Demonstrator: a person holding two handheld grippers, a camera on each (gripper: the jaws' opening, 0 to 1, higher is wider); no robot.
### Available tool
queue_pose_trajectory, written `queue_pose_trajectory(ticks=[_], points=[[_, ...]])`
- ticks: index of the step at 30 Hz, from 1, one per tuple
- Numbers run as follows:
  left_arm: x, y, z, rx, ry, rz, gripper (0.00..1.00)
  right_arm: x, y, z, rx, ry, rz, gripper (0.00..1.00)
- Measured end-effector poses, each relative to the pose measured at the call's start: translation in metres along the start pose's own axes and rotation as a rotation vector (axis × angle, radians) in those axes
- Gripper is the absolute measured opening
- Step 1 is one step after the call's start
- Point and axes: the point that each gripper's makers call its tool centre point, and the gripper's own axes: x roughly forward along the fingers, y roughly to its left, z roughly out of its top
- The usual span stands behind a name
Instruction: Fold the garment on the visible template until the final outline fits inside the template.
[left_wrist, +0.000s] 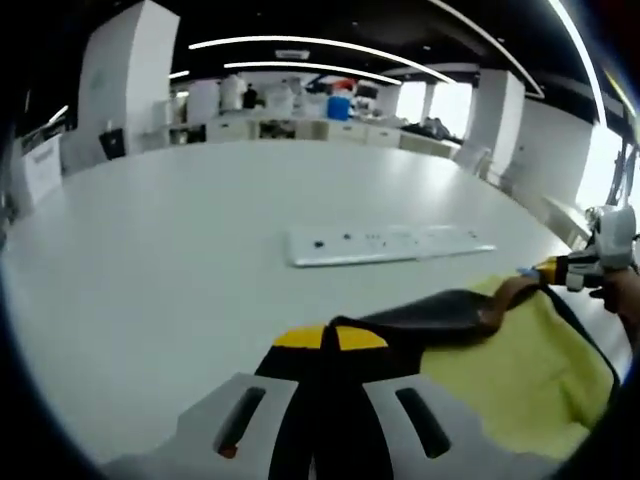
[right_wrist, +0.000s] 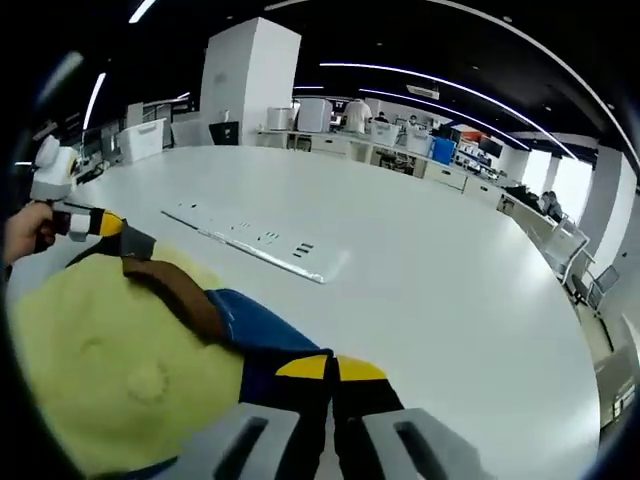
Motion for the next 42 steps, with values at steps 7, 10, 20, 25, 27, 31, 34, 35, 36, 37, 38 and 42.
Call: queue_pose_trajectory(ticks=[7,10,20,25,27,31,34,35,36,37,38,42], points=[[-0.013,0.011,0.015,0.156,-0.010,0.087,0.23,-0.006,-0.005,0.008,0.009,-0.018,-0.026,0.10],[-0.024,0.011,0.023,0.135,-0.027,0.078,0.28,-0.013,-0.003,0.017,0.113,-0.045,-0.001,0.34],[-0.060,-0.010,0.032,0.125,-0.030,-0.002,0.40,-0.051,0.023,0.035,0.169,-0.059,0.122,0.43],[-0.074,-0.024,0.022,0.127,-0.018,-0.034,0.42,-0.067,0.034,0.038,0.182,-0.063,0.144,0.44],[-0.077,-0.031,0.016,0.127,-0.010,-0.048,0.41,-0.074,0.038,0.037,0.186,-0.061,0.148,0.44],[-0.085,-0.041,0.006,0.119,0.002,-0.064,0.41,-0.083,0.043,0.033,0.191,-0.054,0.151,0.44],[-0.088,-0.047,-0.001,0.125,0.006,-0.078,0.40,-0.087,0.046,0.028,0.192,-0.050,0.154,0.43],[-0.087,-0.048,-0.002,0.133,0.011,-0.083,0.37,-0.086,0.046,0.027,0.189,-0.048,0.154,0.42],[-0.085,-0.048,-0.003,0.139,0.016,-0.084,0.35,-0.084,0.045,0.025,0.182,-0.043,0.153,0.41],[-0.082,-0.046,-0.003,0.140,0.024,-0.078,0.34,-0.082,0.044,0.024,0.183,-0.037,0.152,0.41],[-0.080,-0.044,-0.002,0.143,0.020,-0.072,0.35,-0.081,0.044,0.023,0.183,-0.035,0.149,0.41],[-0.068,-0.040,0.010,0.183,-0.017,-0.047,0.35,-0.071,0.038,0.025,0.147,-0.057,0.134,0.40]])
